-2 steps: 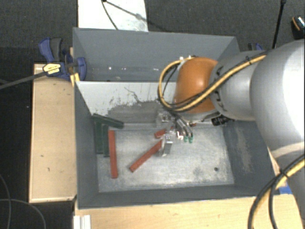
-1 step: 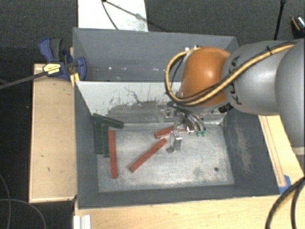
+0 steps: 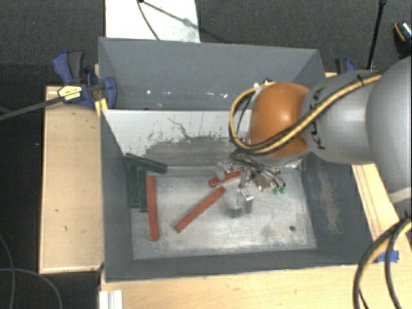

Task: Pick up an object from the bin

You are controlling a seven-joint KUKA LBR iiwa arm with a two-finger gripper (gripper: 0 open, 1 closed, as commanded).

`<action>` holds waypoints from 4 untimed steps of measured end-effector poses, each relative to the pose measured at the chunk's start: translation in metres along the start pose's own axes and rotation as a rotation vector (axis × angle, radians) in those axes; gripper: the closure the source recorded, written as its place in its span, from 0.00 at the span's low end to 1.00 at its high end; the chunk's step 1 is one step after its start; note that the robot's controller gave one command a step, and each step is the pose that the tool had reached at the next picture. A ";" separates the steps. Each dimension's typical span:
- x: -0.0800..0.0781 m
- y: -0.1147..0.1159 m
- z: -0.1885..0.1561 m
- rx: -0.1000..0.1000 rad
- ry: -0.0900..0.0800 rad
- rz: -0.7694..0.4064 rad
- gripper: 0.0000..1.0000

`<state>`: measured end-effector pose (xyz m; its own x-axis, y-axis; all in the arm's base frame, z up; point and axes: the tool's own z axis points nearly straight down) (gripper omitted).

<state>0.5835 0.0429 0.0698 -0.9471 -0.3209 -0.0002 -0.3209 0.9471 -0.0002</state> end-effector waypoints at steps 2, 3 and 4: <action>0.051 0.088 -0.030 -0.005 0.001 -0.072 1.00; 0.049 0.082 -0.029 -0.001 -0.001 -0.064 0.00; 0.059 0.082 0.000 -0.001 0.003 -0.170 0.00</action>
Offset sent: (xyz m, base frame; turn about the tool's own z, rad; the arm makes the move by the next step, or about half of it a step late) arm 0.0000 0.0000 0.0000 0.0000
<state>0.5010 0.1015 0.0693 -0.8791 -0.4765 0.0029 -0.4765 0.8792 0.0010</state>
